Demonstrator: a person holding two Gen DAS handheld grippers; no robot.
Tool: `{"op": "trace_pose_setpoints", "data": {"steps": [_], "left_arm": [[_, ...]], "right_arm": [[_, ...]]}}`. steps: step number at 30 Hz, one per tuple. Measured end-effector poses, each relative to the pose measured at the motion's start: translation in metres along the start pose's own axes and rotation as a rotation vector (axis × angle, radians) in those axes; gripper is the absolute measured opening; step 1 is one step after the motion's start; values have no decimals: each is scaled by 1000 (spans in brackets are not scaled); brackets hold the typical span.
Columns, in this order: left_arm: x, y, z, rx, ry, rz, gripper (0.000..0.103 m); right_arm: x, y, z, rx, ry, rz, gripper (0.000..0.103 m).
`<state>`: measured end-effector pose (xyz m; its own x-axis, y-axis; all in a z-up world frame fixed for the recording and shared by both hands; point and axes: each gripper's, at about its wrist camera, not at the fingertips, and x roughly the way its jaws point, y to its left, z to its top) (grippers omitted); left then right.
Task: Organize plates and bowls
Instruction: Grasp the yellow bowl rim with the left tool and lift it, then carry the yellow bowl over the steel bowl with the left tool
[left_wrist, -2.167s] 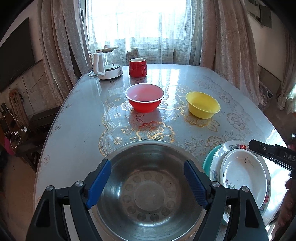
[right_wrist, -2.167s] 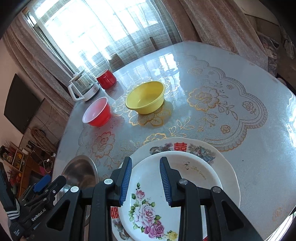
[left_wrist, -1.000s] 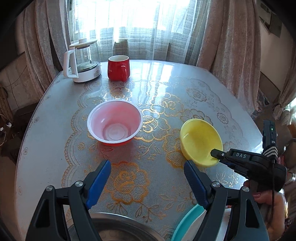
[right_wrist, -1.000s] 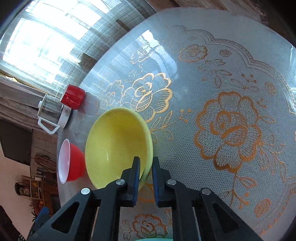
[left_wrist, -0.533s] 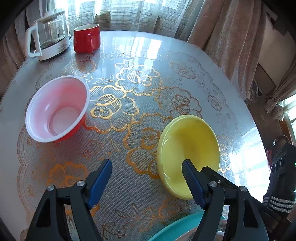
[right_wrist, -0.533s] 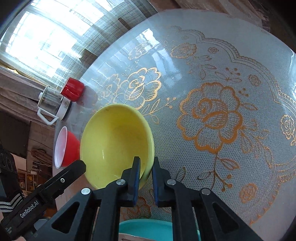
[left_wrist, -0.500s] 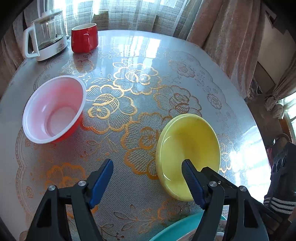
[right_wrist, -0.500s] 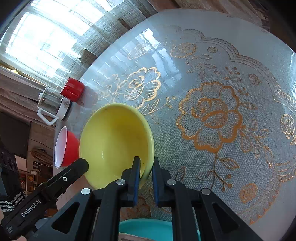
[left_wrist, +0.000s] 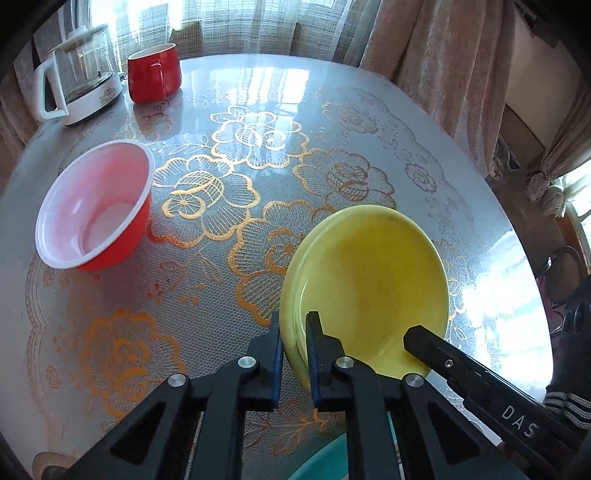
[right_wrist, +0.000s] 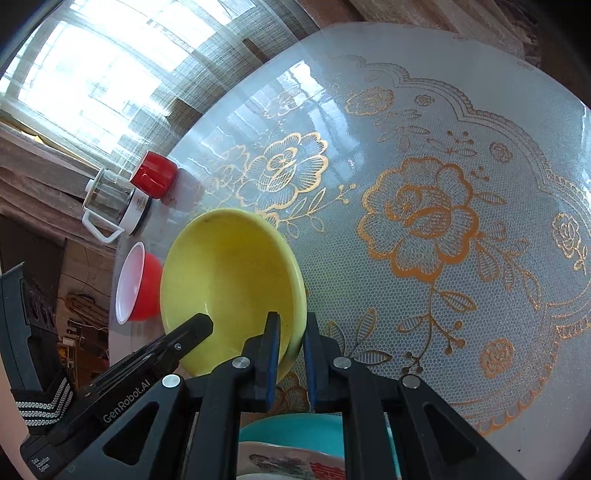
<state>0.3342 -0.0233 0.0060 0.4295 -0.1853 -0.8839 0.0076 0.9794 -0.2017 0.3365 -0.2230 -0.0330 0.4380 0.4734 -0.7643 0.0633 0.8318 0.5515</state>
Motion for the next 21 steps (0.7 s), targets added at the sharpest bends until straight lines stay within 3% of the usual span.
{"op": "trace_pose_setpoints", "data": {"steps": [21], "left_arm": [[-96, 28, -75, -1, -185, -15, 12]], "right_arm": [[-59, 40, -66, -37, -91, 103, 12]]}}
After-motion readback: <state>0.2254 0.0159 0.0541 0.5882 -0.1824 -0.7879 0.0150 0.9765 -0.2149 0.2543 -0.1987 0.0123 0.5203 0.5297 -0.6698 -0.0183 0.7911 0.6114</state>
